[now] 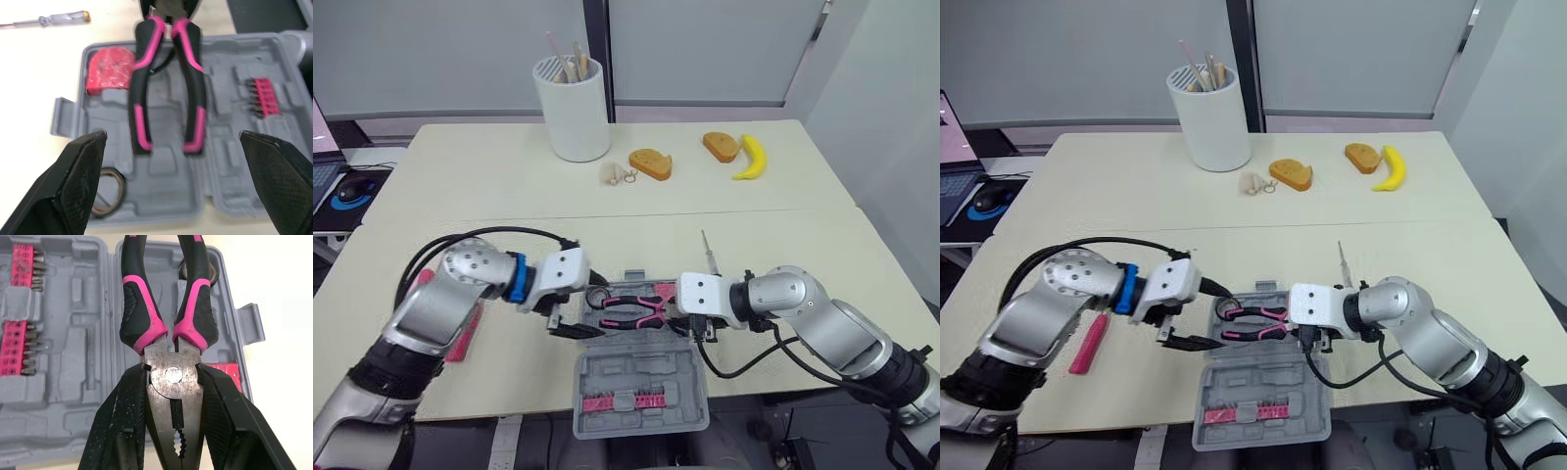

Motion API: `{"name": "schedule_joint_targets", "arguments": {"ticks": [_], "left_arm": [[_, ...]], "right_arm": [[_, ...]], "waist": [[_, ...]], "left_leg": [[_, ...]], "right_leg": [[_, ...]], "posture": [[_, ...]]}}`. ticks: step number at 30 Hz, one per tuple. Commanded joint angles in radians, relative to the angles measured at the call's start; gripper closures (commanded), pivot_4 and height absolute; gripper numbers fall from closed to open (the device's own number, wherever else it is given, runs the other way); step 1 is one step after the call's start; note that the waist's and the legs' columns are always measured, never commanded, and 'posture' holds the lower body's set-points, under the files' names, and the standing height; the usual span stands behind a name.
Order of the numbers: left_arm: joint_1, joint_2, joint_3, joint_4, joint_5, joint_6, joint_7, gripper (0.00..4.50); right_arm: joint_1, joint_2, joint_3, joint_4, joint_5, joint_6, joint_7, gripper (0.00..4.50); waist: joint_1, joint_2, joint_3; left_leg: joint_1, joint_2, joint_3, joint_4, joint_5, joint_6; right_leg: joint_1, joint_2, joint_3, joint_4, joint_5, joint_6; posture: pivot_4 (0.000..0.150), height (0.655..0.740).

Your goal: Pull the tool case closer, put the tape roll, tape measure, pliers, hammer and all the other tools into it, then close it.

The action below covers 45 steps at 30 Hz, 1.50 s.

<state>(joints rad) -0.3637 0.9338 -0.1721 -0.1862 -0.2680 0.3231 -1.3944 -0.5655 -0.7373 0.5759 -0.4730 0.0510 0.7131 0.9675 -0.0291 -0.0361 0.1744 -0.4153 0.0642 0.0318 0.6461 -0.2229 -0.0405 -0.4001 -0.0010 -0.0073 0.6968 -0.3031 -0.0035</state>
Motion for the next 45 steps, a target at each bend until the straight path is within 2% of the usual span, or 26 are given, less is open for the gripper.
{"name": "schedule_joint_targets", "arguments": {"ticks": [1, 8, 16, 24, 36, 38, 41, 45], "left_arm": [[0.066, 0.043, 0.091, 0.014, -0.039, -0.092, -0.041, 0.00], [0.213, 0.044, 0.203, 0.121, -0.024, -0.313, -0.027, 0.00], [0.267, 0.052, 0.226, 0.168, -0.006, -0.401, -0.003, 0.00], [0.216, 0.036, 0.193, 0.164, 0.016, -0.385, 0.022, 0.00], [0.206, 0.022, 0.161, 0.102, 0.028, -0.340, 0.054, 0.00], [0.204, 0.020, 0.155, 0.099, 0.030, -0.340, 0.060, 0.00], [0.201, 0.019, 0.149, 0.096, 0.031, -0.336, 0.066, 0.00], [0.198, 0.023, 0.147, 0.090, 0.028, -0.328, 0.072, 0.00]], "right_arm": [[-0.047, -0.004, 0.001, 0.001, -0.021, 0.007, 0.031, 3.25], [-0.111, 0.041, 0.085, 0.087, -0.090, 0.022, 0.056, 3.25], [-0.180, 0.158, 0.162, 0.241, -0.155, -0.002, 0.067, 3.25], [-0.189, 0.252, 0.194, 0.373, -0.213, -0.056, 0.056, 3.25], [-0.170, 0.313, 0.185, 0.412, -0.236, -0.047, 0.061, 3.25], [-0.169, 0.310, 0.179, 0.407, -0.234, -0.047, 0.066, 2.51], [-0.170, 0.306, 0.169, 0.399, -0.228, -0.045, 0.075, 1.82], [-0.178, 0.288, 0.112, 0.334, -0.186, -0.037, 0.105, 0.69]], "waist": [[0.001, 0.000, 0.000], [0.002, 0.000, 0.000], [0.002, 0.000, 0.000], [0.003, 0.000, 0.000], [0.003, 0.000, 0.000], [0.003, 0.000, 0.000], [0.003, 0.000, 0.000], [0.003, 0.000, 0.000]], "left_leg": [[-0.001, 0.000, 0.000, 0.000, 0.000, 0.000], [-0.003, 0.000, 0.001, 0.000, 0.000, 0.000], [-0.002, 0.000, 0.001, 0.000, 0.000, 0.000], [-0.003, 0.000, 0.001, 0.000, 0.000, 0.000], [-0.003, 0.001, 0.001, 0.000, 0.000, 0.000], [-0.003, 0.001, 0.001, 0.000, 0.000, 0.000], [-0.003, 0.000, 0.001, 0.000, 0.000, 0.000], [-0.003, 0.001, 0.001, 0.000, 0.000, 0.000]], "right_leg": [[-0.001, 0.000, 0.000, 0.001, 0.000, 0.000], [-0.004, -0.001, 0.000, 0.001, 0.000, 0.000], [-0.004, -0.001, 0.000, 0.002, 0.000, 0.000], [-0.005, -0.001, 0.000, 0.002, 0.000, 0.000], [-0.005, -0.001, 0.000, 0.003, 0.000, -0.001], [-0.005, -0.001, 0.000, 0.003, 0.000, -0.001], [-0.005, -0.001, 0.000, 0.003, 0.000, -0.001], [-0.005, -0.001, 0.000, 0.003, 0.000, -0.001]], "posture": [[0.150, 0.7337], [0.150, 0.7337], [0.150, 0.7337], [0.150, 0.7337], [0.150, 0.7337], [0.150, 0.7337], [0.150, 0.7337], [0.150, 0.7337]]}}
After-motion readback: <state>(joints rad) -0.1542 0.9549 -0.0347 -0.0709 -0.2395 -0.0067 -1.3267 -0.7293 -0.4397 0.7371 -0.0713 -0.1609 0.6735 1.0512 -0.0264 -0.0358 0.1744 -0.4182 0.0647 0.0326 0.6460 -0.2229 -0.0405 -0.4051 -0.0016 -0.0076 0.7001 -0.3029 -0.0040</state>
